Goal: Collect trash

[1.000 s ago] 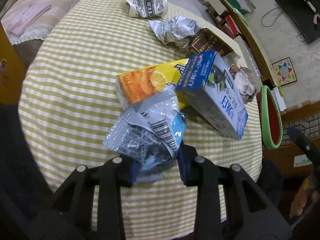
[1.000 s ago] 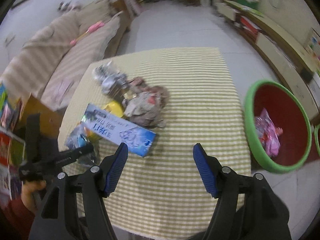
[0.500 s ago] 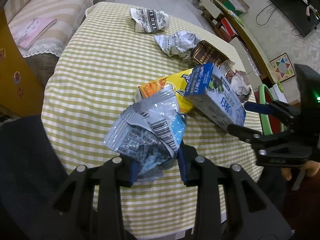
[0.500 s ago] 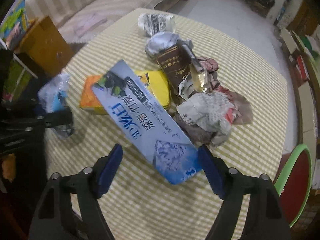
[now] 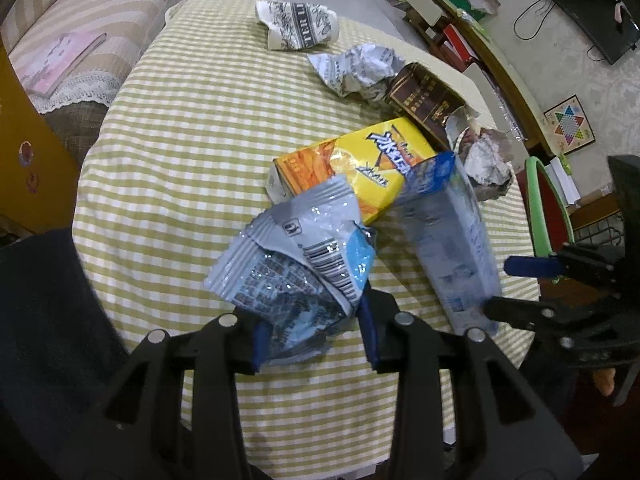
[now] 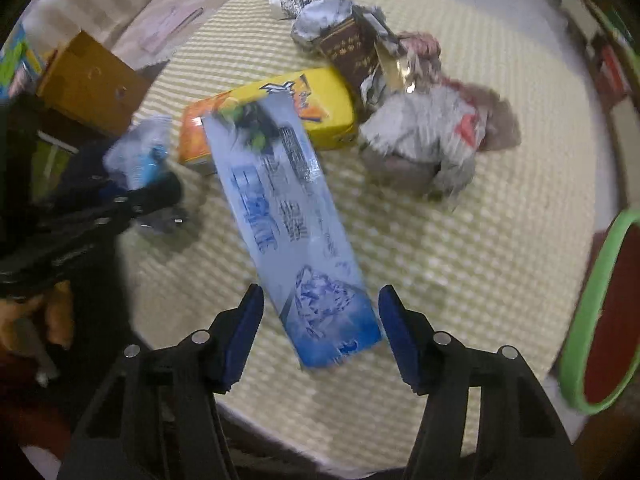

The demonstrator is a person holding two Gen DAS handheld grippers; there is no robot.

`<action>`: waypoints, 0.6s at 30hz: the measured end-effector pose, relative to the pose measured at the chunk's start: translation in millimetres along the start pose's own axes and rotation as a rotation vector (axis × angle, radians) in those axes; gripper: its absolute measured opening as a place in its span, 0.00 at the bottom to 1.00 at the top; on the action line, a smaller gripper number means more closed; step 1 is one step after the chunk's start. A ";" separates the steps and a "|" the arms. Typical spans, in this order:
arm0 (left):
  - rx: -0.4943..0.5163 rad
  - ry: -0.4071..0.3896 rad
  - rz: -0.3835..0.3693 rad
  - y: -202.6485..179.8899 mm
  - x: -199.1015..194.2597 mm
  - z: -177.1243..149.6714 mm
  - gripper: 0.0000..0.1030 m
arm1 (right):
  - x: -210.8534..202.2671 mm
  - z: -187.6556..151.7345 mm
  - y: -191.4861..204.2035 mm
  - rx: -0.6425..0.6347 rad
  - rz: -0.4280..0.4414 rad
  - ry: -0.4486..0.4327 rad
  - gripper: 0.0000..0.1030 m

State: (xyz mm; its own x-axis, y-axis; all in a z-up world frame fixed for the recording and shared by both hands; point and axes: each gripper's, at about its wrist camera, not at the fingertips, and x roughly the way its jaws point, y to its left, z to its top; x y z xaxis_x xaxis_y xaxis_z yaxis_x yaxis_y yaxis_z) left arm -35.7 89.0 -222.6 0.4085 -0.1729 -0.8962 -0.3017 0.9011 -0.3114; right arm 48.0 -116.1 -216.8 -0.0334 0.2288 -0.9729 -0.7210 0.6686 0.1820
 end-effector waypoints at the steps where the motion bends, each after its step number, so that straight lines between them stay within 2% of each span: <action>1: -0.003 0.002 0.003 0.3 1.2 -0.6 0.35 | -4.3 0.6 2.6 -0.009 -0.009 -0.021 0.57; 3: -0.011 0.004 0.014 1.3 2.6 -1.4 0.41 | -9.1 -1.2 3.0 -0.020 -0.018 -0.052 0.61; 4: -0.016 0.003 0.019 2.7 3.0 -1.0 0.47 | -9.0 -0.4 3.9 -0.019 -0.011 -0.056 0.67; 7: -0.045 0.000 0.039 8.6 4.0 -0.4 0.56 | -4.8 2.3 8.3 -0.036 -0.012 -0.060 0.68; 13: -0.085 -0.016 0.048 22.0 1.7 2.2 0.56 | 5.3 7.0 23.3 -0.077 -0.028 -0.078 0.70; 18: -0.092 -0.020 0.034 24.7 0.3 1.8 0.42 | 3.7 8.0 19.9 -0.056 -0.031 -0.103 0.70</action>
State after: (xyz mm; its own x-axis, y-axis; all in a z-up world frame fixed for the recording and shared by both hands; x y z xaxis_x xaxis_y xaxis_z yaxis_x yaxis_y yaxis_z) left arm -41.4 111.9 -229.9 0.4132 -0.1341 -0.9007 -0.3929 0.8660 -0.3092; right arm 39.0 -96.3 -215.6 0.0591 0.2823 -0.9575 -0.7583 0.6365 0.1408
